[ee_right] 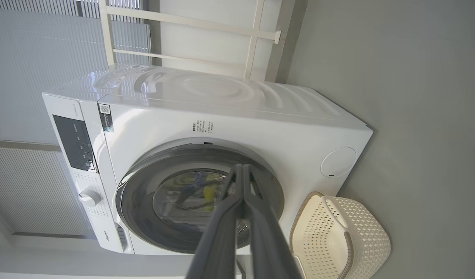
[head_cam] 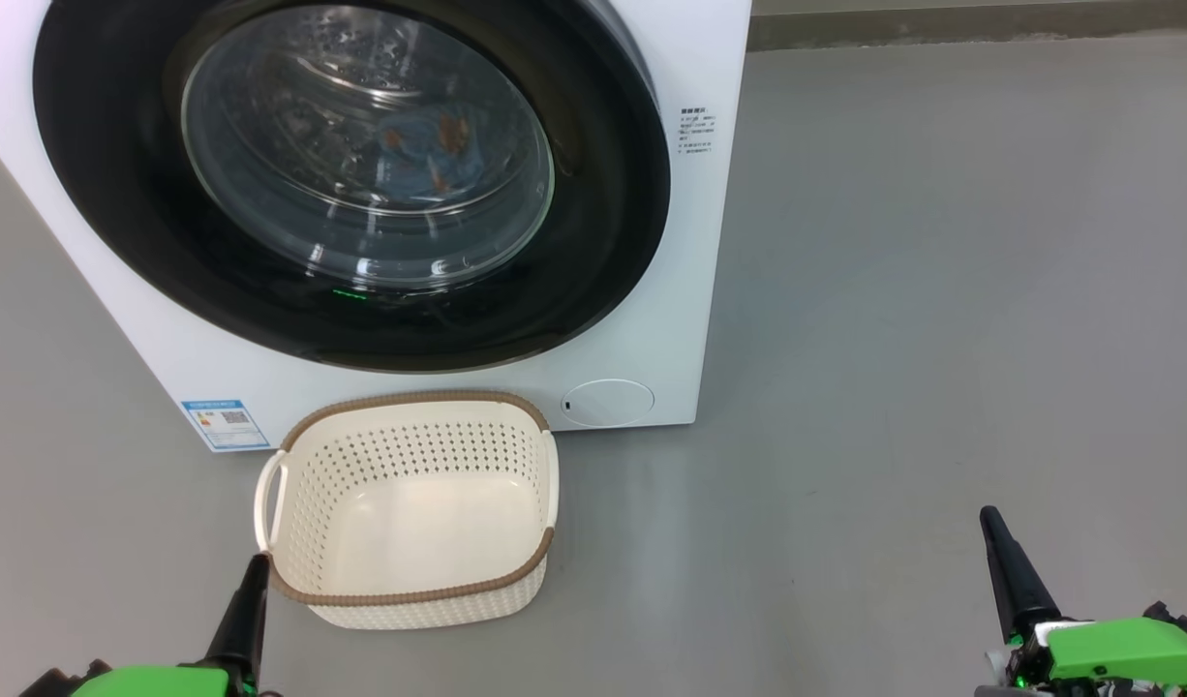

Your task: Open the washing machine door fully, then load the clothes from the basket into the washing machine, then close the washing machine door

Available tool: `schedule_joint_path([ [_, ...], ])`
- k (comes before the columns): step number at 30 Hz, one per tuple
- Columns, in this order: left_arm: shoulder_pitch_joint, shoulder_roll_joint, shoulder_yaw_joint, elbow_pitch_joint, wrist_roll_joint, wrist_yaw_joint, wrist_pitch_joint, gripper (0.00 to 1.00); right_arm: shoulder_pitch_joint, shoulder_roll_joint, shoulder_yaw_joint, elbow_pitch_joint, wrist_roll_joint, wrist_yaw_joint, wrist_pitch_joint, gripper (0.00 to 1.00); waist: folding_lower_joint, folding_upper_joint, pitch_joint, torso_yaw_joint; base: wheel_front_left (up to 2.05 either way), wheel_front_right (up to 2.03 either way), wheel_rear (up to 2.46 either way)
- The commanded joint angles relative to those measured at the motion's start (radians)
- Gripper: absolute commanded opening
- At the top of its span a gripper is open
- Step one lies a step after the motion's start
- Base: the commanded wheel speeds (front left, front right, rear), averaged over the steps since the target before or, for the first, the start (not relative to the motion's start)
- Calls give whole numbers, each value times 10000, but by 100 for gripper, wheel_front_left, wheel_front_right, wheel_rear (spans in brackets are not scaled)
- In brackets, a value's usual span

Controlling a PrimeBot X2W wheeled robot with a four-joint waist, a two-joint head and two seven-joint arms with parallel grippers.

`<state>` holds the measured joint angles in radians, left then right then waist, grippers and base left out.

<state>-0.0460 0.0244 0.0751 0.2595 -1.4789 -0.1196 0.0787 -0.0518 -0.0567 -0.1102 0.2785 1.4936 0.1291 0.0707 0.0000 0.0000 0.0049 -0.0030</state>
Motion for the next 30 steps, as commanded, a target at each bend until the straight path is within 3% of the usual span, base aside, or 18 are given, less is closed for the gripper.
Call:
schedule_joint_path([
  [1, -461, 233, 335, -184, -331, -82, 95, 0, -505, -23, 147, -317, 318, 16, 106, 0, 0, 0, -3, 5, 0, 0, 0],
  [10, -621, 258, 385, -141, -1299, -111, 343, 0, -553, 2, 43, -342, 1215, 16, 362, 0, 0, 0, -19, 30, 0, 0, 0],
  [30, -621, 258, 385, -142, -1300, -111, 343, 0, -555, 18, 21, -341, 1196, 16, 380, 0, 0, 0, -18, 30, 0, 0, 0],
])
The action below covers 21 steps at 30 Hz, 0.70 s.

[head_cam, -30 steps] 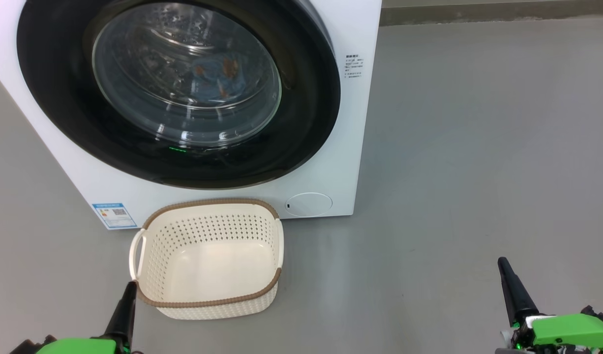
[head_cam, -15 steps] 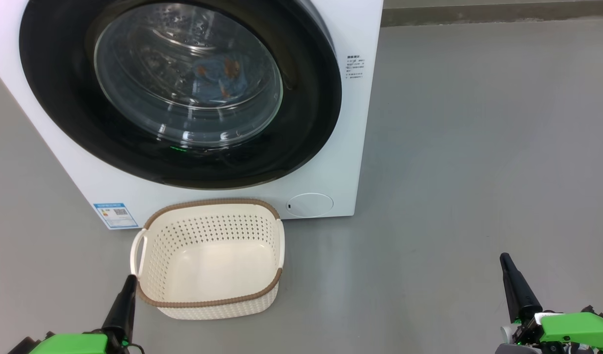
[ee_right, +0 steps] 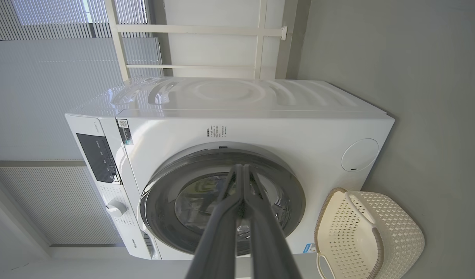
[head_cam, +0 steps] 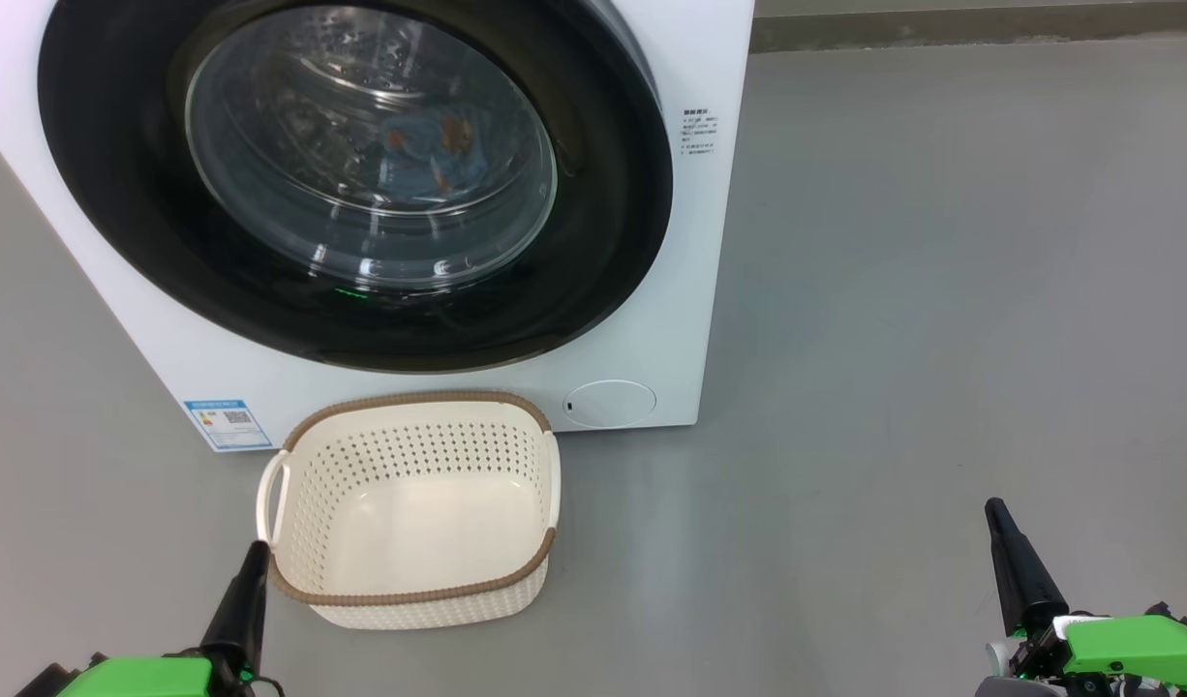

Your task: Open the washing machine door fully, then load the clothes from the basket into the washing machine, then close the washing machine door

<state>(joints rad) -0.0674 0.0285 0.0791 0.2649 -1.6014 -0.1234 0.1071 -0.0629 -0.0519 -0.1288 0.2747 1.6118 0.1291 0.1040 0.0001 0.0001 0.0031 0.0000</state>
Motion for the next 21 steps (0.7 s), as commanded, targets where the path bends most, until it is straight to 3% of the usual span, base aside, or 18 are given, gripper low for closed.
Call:
schedule_joint_path([
  [1, -407, 217, 344, -195, -74, -73, 59, 0, -444, -30, 206, -302, 14, 16, 47, 0, -1, -1, 0, 0, 0, 0, 0],
  [21, -407, 217, 344, -196, -74, -73, 59, 0, -446, -17, 188, -301, 0, 16, 61, 0, -1, -1, 0, 0, 0, 0, 0],
])
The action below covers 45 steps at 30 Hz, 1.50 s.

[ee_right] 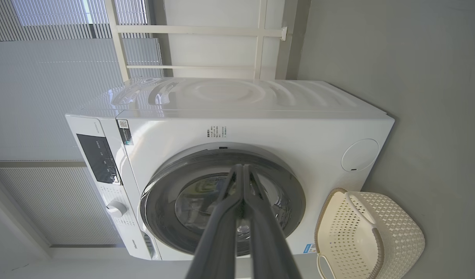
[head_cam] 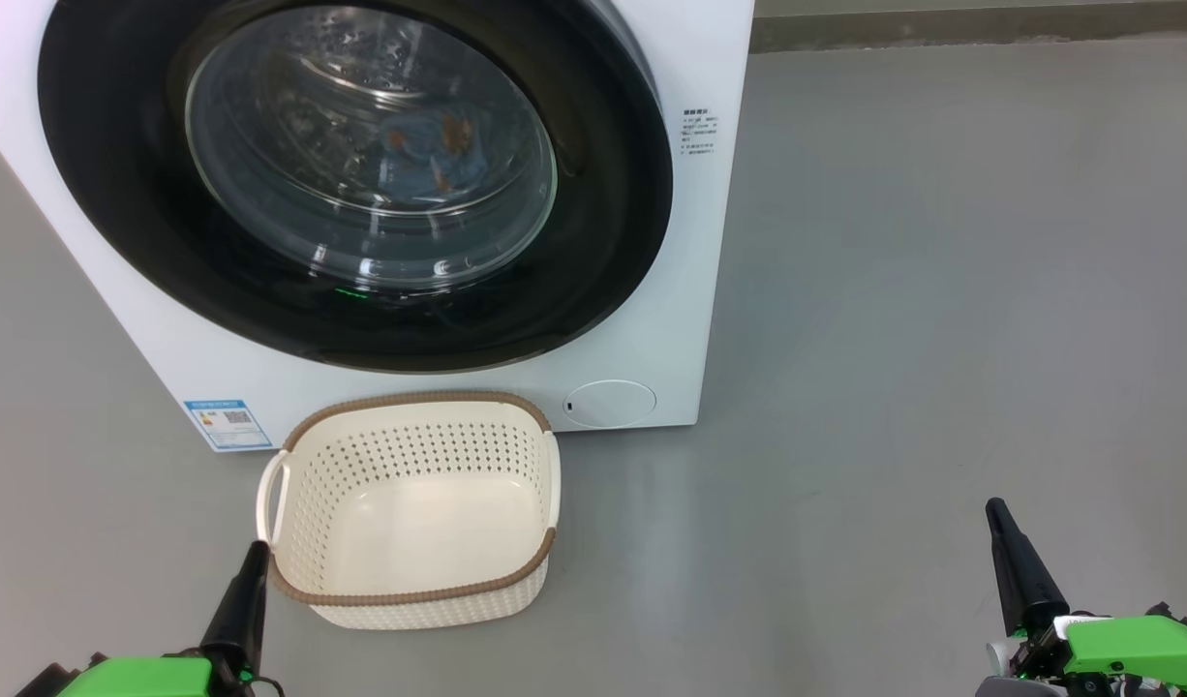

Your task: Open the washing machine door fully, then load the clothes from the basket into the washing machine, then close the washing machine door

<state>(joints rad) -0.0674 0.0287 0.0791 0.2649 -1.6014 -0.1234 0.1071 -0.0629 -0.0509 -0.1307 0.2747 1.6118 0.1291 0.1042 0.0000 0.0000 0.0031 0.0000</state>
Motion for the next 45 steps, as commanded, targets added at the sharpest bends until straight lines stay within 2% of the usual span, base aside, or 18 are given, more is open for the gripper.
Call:
schedule_joint_path([
  [1, -407, 215, 344, -196, -74, -73, 59, 0, -446, -26, 206, -301, -1, 16, 60, 0, 0, 0, 0, 0, 0, 0, 0],
  [45, -407, 215, 344, -197, -75, -73, 59, 0, -448, -10, 182, -300, -21, 16, 80, 0, 0, 0, 0, 0, 0, 0, 0],
])
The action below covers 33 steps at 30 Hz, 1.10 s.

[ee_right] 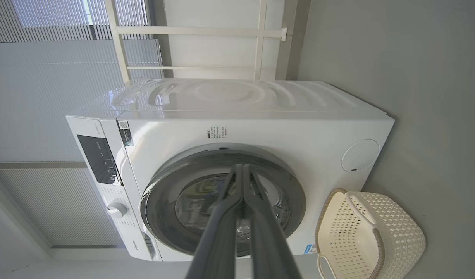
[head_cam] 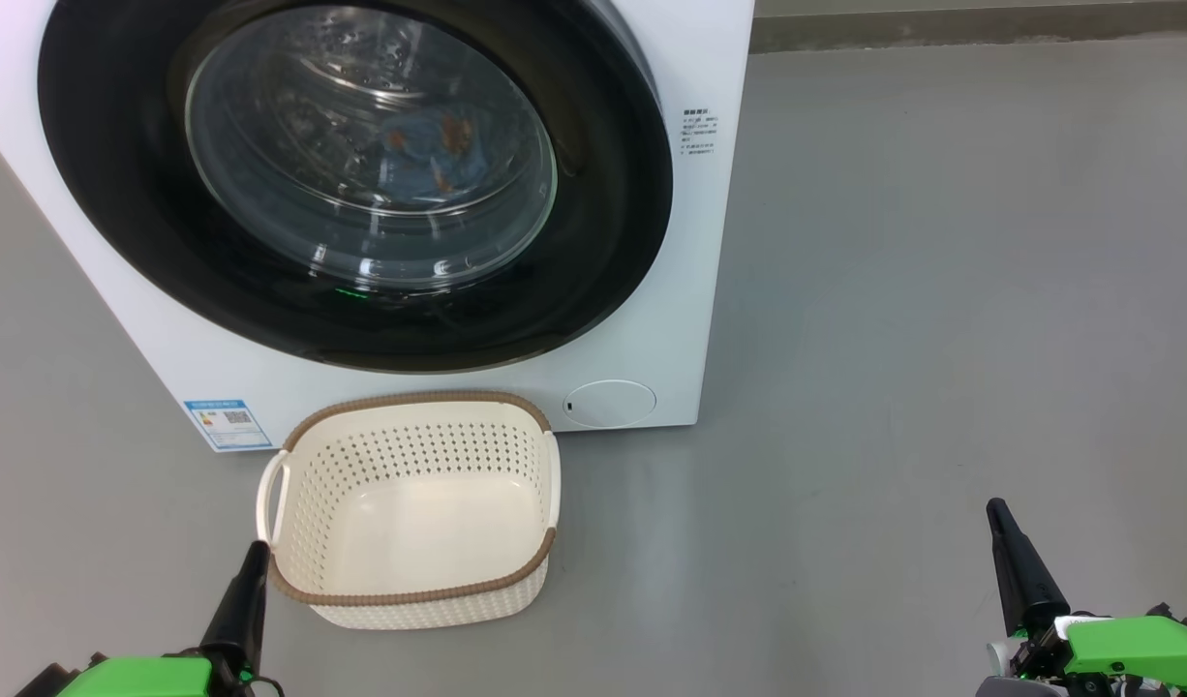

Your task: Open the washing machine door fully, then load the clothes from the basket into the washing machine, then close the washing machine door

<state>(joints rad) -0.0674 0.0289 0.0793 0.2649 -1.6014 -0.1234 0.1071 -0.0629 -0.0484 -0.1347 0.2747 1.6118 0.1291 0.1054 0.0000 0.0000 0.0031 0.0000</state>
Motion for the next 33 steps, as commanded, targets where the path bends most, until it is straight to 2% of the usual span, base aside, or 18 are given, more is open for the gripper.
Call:
schedule_joint_path([
  [1, -407, 213, 342, -197, -75, -73, 59, 0, -449, -34, 221, -300, -22, 16, 68, 0, 0, 0, 0, 0, 0, 0, 0],
  [33, -407, 213, 342, -198, -75, -73, 59, 0, -449, -28, 212, -300, -30, 16, 76, 0, 0, 0, 0, 0, 0, 0, 0],
])
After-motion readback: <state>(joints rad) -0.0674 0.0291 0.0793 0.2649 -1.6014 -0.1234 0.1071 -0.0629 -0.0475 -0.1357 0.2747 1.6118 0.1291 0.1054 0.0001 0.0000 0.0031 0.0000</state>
